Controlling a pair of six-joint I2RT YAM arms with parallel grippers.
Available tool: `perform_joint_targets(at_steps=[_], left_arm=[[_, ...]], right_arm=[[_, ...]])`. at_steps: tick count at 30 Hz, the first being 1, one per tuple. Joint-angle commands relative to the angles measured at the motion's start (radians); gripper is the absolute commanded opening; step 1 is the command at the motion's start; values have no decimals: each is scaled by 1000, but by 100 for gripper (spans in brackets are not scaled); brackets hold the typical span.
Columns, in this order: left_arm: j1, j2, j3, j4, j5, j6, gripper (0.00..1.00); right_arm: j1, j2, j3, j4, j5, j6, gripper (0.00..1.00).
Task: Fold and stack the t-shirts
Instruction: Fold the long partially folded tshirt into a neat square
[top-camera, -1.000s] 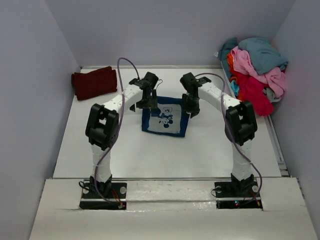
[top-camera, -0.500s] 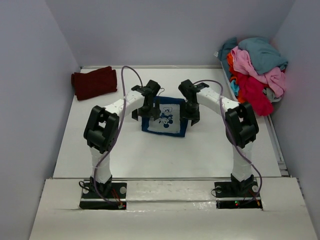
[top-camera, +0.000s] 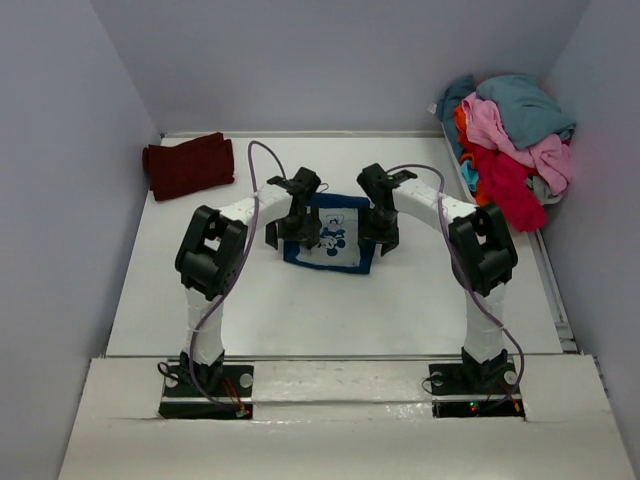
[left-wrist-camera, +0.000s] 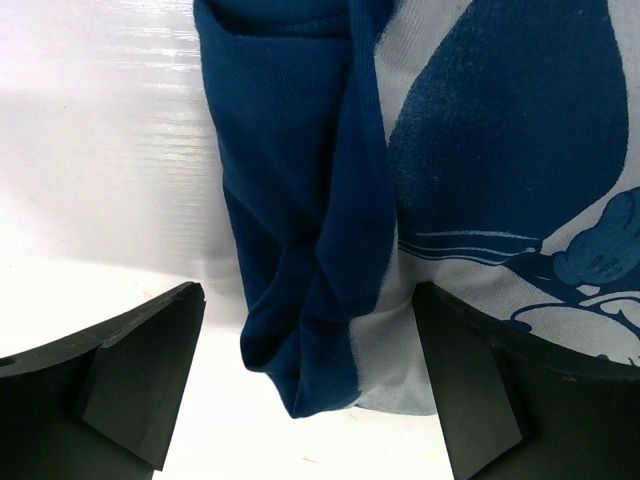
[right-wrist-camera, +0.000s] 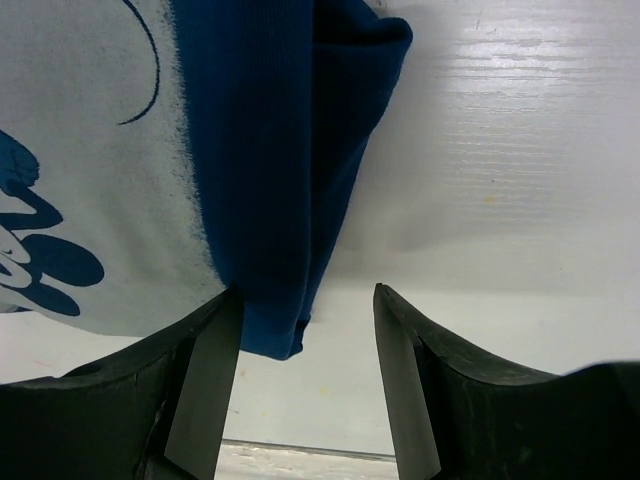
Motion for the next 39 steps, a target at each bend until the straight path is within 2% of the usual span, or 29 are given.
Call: perform_joint_targets(at_steps=[1,9,14,17,22,25,26,27,28,29,30,31,33,39], left_arm=[[7,44,-32,17,14,-9,99],[7,80,-32,40,39,-14,99],[7,99,-44,59,60,-18,90],[7,118,-52,63,73,-21,80],[7,130,-63,75,77,-26,54],[7,138,-67,77,76,-31,34],[7,141,-72,79,77,-31,32],[7,142,-71,77,77,-35,20],[7,142,-72,76,76,-38,14],[7,141,-74,74,76,-40,9],[7,141,-75,77,76,-41,6],[7,138,-77,79,73,-46,6],[7,129,-77,79,62,-49,6],[7,75,-11,49,-8,-64,6]], right_arm=[[6,-7,-34,50,-17,9,61],[6,27,-126,173,-86,18,61],[6,74,-114,214,-117,33,60],[6,96,-80,207,-106,30,59],[6,116,-40,201,-105,32,52],[6,125,-28,198,-102,33,45],[6,125,-22,198,-103,32,43],[6,128,-19,195,-102,32,38],[6,131,-16,193,-102,32,35],[6,131,-11,190,-102,32,27],[6,133,-6,185,-102,32,27],[6,131,-3,182,-102,32,16],[6,128,15,170,-94,30,7],[16,116,115,103,-39,13,7]])
